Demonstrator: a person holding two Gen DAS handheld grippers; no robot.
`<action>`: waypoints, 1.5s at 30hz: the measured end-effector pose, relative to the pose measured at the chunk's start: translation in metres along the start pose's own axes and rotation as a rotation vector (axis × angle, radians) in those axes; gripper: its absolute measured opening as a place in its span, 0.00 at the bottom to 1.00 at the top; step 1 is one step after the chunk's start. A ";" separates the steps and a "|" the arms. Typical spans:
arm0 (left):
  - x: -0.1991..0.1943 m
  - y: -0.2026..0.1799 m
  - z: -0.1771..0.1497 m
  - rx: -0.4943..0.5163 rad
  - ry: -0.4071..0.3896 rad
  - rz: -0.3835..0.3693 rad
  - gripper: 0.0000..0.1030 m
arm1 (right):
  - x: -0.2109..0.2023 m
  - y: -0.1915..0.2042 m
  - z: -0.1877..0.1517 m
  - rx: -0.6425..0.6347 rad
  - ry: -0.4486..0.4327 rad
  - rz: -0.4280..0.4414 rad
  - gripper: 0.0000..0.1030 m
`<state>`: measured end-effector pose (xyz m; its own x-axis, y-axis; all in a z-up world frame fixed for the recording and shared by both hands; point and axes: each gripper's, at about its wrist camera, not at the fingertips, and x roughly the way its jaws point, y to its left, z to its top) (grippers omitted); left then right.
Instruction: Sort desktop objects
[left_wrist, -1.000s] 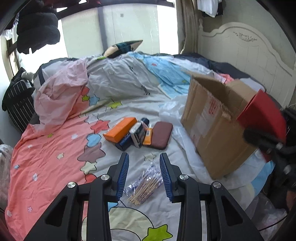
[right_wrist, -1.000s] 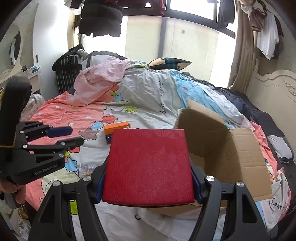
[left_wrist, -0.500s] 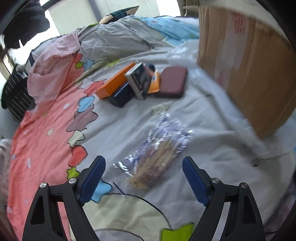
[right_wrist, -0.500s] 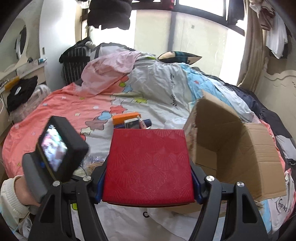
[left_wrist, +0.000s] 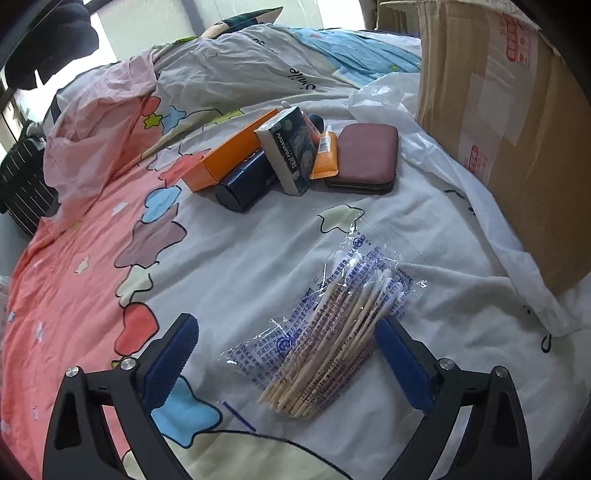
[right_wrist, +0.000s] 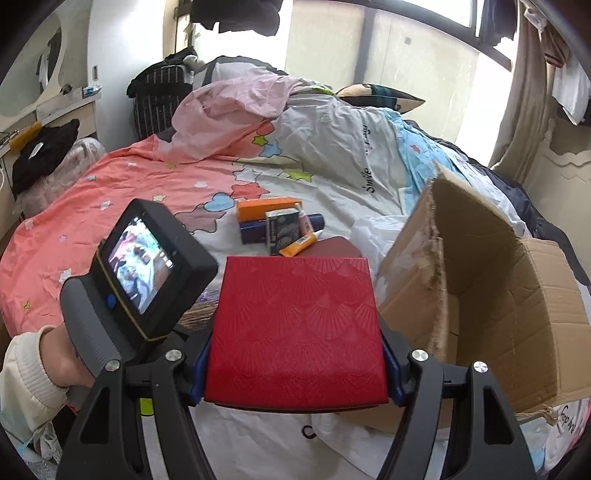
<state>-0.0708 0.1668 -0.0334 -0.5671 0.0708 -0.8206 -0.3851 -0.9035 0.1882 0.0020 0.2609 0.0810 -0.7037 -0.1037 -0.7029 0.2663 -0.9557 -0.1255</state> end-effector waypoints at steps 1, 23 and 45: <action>0.001 0.001 0.000 -0.005 0.001 -0.007 0.97 | 0.001 0.003 0.000 -0.008 0.002 0.002 0.65; -0.015 0.008 0.001 -0.038 0.041 -0.153 0.28 | -0.004 0.014 -0.002 -0.025 0.057 0.092 0.65; -0.097 0.045 -0.005 -0.079 -0.101 -0.120 0.24 | -0.013 0.020 -0.001 -0.015 0.056 0.092 0.65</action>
<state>-0.0296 0.1175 0.0519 -0.5918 0.2189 -0.7758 -0.3987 -0.9159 0.0458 0.0169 0.2430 0.0867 -0.6378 -0.1752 -0.7500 0.3383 -0.9385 -0.0685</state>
